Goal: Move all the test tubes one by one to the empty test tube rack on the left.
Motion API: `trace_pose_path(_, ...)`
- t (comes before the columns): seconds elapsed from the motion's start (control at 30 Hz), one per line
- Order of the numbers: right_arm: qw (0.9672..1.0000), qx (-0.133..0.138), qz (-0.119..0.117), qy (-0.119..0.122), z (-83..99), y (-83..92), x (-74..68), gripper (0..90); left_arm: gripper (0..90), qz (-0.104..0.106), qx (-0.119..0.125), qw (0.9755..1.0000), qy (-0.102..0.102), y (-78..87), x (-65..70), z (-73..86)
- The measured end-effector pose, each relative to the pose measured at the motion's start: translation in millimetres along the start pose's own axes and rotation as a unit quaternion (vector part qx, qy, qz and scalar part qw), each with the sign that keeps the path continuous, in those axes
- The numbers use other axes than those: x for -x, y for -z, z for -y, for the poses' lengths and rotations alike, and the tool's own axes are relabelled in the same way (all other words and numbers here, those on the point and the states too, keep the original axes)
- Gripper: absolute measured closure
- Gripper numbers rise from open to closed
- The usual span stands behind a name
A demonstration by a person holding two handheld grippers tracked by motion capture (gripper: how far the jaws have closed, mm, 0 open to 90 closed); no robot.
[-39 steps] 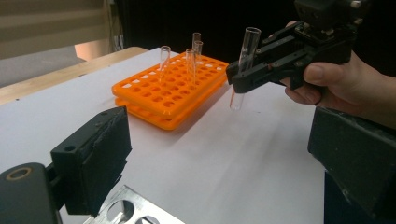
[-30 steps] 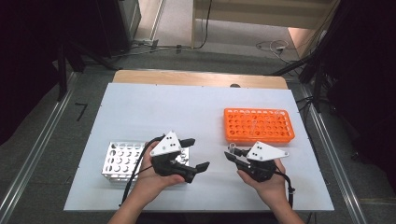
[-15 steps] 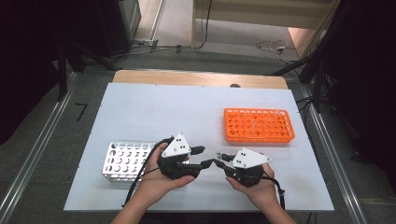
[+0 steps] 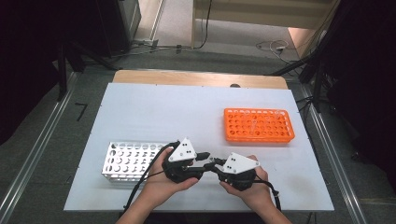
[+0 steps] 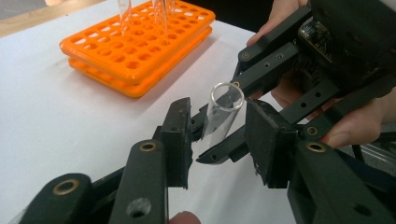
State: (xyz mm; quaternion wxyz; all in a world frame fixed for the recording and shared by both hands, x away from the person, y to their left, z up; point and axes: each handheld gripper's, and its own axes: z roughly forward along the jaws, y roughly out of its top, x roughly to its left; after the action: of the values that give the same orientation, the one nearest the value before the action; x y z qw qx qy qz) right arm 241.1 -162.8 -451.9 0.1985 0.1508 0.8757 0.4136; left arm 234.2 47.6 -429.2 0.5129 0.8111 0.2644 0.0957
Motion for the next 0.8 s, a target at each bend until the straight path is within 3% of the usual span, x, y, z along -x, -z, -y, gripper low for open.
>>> trace_pose_path(0.3,0.9998,-0.011,0.009,0.014,0.6,-0.4,-2.4,74.0,67.8,0.006,-0.011,0.9999,0.0,-1.0,-0.5,0.2)
trace_pose_path(0.37,0.9994,-0.012,0.013,0.028,0.1,-1.0,-3.7,74.0,69.3,0.006,-0.013,0.9999,0.0,-1.6,-0.1,0.3)
trace_pose_path(0.8,0.9991,-0.02,0.013,0.033,0.2,-1.9,-4.9,74.0,73.3,0.002,-0.016,0.9998,-0.006,-3.3,1.9,0.1)
